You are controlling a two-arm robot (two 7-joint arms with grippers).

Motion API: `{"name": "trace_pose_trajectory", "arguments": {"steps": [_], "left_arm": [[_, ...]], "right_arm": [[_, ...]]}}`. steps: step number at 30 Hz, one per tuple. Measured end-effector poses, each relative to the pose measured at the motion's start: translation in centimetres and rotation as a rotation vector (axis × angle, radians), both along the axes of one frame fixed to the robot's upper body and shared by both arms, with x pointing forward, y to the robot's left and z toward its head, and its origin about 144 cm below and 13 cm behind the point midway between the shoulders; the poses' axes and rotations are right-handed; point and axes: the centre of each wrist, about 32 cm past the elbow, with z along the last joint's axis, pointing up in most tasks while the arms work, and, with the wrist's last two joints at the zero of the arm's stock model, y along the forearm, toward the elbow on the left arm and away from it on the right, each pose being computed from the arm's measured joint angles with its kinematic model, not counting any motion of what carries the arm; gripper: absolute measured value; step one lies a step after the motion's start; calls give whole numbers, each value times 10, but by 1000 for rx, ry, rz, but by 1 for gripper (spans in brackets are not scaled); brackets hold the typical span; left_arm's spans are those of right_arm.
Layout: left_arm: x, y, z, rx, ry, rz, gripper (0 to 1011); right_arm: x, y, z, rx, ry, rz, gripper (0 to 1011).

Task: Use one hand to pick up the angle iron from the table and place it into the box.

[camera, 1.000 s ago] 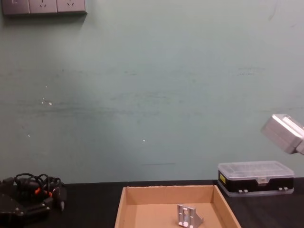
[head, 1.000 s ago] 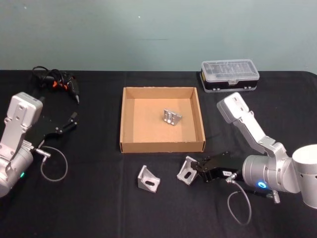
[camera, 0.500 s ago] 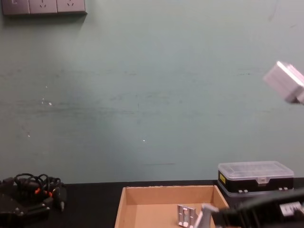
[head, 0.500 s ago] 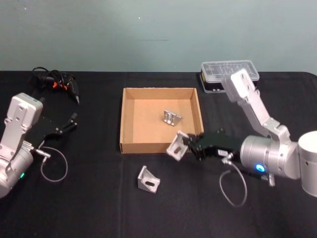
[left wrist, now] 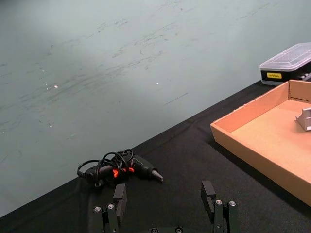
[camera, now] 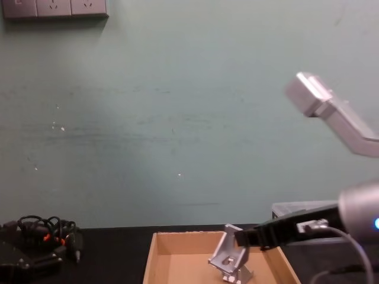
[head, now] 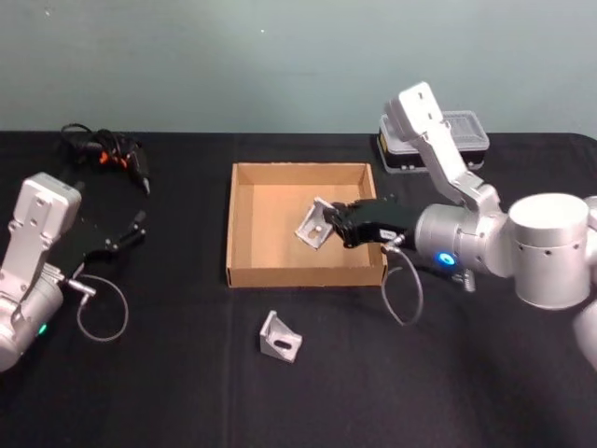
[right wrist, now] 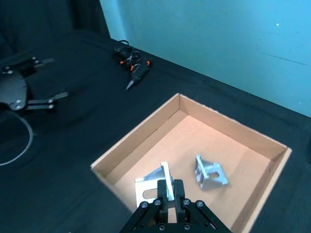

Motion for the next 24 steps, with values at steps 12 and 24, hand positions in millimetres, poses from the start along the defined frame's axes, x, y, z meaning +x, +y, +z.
{"name": "trace_pose_trajectory", "arguments": {"steps": [12, 24], "left_arm": [[0, 0, 0, 0, 0, 0, 1011], [0, 0, 0, 0, 0, 0, 1011]], "right_arm": [[45, 26, -11, -22, 26, 19, 87], [78, 47, -22, -23, 90, 35, 87]]}}
